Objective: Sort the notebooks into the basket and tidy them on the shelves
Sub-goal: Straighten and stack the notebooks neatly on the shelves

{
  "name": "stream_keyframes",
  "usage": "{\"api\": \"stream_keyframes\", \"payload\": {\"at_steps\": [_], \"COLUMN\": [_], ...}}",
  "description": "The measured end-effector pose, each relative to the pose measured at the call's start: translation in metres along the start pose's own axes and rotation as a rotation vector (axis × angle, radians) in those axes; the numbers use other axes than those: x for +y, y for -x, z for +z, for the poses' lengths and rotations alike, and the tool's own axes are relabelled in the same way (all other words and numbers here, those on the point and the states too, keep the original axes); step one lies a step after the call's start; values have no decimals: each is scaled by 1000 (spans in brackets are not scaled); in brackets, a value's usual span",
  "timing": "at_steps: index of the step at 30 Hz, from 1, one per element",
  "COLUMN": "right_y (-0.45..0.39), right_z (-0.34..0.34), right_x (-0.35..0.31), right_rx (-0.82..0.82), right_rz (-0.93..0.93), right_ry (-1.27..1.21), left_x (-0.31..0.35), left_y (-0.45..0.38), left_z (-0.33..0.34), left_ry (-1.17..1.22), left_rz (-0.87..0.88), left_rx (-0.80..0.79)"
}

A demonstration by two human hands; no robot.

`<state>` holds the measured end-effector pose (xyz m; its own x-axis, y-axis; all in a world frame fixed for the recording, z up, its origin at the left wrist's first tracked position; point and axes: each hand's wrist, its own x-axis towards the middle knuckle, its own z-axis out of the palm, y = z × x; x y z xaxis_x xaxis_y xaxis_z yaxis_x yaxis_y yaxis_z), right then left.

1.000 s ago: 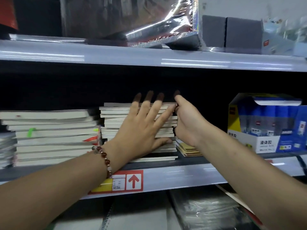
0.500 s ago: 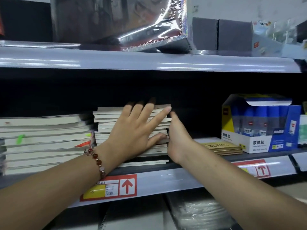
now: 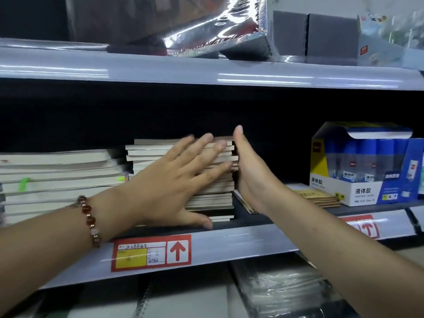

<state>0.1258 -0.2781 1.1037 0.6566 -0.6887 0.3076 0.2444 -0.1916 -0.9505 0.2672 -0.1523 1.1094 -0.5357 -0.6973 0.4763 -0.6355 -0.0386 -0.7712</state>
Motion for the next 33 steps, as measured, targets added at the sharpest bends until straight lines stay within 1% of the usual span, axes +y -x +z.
{"api": "stream_keyframes", "payload": {"at_steps": [3, 5, 7, 13, 20, 23, 27, 29, 31, 33], "right_y": [-10, -13, -10, 3, 2, 9, 16, 17, 17, 15], "right_z": [-6, -7, -8, -13, 3, 6, 7, 9, 10, 11], "right_x": [-3, -4, -3, -10, -9, -15, -16, -15, -15, -15], "right_rx": [24, -3, -15, -67, -16, 54, 130, 164, 198, 225], "right_rz": [-18, -22, -28, -80, -79, -72, -91, -97, -83, -92], "right_ry": [-36, -25, 14, -56, -28, 3, 107, 135, 138, 127], "left_x": [-5, -10, -13, -1, 8, 12, 14, 9, 2, -2], "left_y": [-3, -3, 1, -7, -5, -11, -7, 1, 6, 8], "left_z": [1, 3, 4, 6, 11, 8, 4, 4, 3, 5], "left_ry": [6, 7, 4, -20, -66, -68, -41, -31, -48, -91], "left_rz": [59, 115, 131, 26, -99, -92, -76, -130, -227, -263], "left_rx": [-56, -53, -56, -12, 18, -26, -37, -45, -34, -15]}}
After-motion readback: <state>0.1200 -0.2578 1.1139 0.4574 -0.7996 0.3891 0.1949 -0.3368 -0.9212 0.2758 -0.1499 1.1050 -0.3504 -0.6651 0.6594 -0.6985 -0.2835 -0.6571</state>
